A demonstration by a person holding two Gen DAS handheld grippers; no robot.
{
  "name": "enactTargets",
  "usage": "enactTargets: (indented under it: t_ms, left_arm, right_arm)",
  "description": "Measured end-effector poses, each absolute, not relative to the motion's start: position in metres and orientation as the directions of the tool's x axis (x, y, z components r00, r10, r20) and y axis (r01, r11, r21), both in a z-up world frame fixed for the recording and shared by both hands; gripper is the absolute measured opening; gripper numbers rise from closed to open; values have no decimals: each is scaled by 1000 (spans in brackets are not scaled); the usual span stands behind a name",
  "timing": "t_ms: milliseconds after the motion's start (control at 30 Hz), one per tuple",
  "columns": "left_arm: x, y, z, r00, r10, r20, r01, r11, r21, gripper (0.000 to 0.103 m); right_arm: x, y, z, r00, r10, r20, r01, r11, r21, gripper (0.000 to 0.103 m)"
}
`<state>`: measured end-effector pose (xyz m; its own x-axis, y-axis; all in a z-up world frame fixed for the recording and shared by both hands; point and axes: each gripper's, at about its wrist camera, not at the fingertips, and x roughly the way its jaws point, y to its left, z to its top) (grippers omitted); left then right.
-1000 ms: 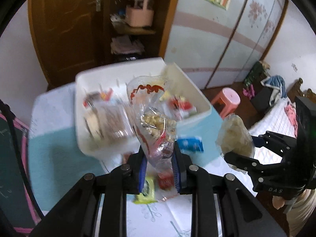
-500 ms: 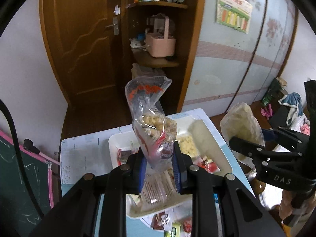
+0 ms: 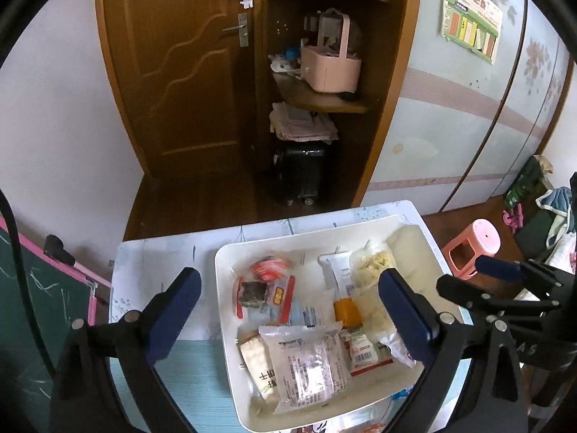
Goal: Organize snacks
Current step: 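Carry both bags over the white basket and open both tools, then withdraw both tools from the basket toward the remaining packets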
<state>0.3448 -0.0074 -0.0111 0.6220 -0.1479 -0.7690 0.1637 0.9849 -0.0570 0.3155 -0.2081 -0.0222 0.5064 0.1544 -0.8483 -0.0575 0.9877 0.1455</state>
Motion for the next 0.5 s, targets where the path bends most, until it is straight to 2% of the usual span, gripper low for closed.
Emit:
enactTargets:
  t_ms: [500]
  left_arm:
    - [291, -9, 8, 647, -164, -744, 209, 977, -34, 98]
  right_arm:
    - [265, -215, 3, 547, 150, -824, -109, 988, 107, 72]
